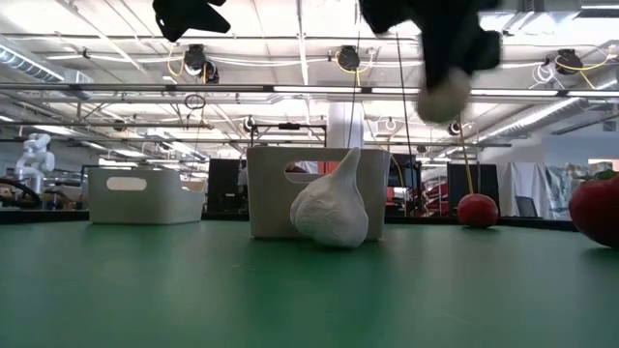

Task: Sort produce into baskets
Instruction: Put the garlic into the gray bin

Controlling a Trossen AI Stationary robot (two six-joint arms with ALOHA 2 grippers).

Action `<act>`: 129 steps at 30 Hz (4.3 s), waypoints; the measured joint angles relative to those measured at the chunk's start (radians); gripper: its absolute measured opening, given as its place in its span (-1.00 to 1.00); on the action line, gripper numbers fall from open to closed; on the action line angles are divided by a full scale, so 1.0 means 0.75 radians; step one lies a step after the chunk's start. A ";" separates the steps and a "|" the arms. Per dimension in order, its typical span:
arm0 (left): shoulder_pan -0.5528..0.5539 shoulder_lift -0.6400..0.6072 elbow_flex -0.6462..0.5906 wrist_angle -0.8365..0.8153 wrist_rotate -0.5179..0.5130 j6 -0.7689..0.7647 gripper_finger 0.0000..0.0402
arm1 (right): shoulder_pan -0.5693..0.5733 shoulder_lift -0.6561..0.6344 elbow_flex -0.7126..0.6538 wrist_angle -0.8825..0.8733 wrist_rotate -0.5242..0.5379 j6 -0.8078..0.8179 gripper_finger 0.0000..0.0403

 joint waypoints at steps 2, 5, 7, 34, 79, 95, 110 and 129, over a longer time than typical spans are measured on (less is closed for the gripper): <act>0.000 0.000 0.000 0.000 -0.001 -0.001 0.01 | -0.019 -0.013 0.062 0.016 0.073 -0.062 -0.16; 0.000 0.000 0.000 0.001 -0.006 -0.008 0.01 | -0.049 -0.016 0.136 0.073 0.286 -0.180 -0.16; 0.000 0.000 0.000 0.001 -0.008 -0.010 0.01 | -0.075 -0.017 0.151 0.166 0.422 -0.261 -0.16; -0.004 0.000 0.000 0.010 -0.190 -0.358 0.01 | -0.335 0.001 0.149 0.219 0.455 -0.646 0.26; -0.144 -0.054 0.001 -0.126 0.507 0.233 0.01 | 0.188 0.319 0.148 0.349 0.515 1.118 0.56; -0.142 -0.040 0.001 -0.082 0.346 0.093 0.01 | 0.148 0.357 0.149 0.298 0.503 0.937 0.30; -0.142 -0.040 0.001 -0.055 0.258 0.056 0.01 | 0.142 0.359 0.148 0.289 0.487 0.810 -0.54; -0.143 -0.040 0.001 -0.069 0.258 0.025 0.01 | 0.128 0.124 0.149 0.327 0.488 0.670 -0.98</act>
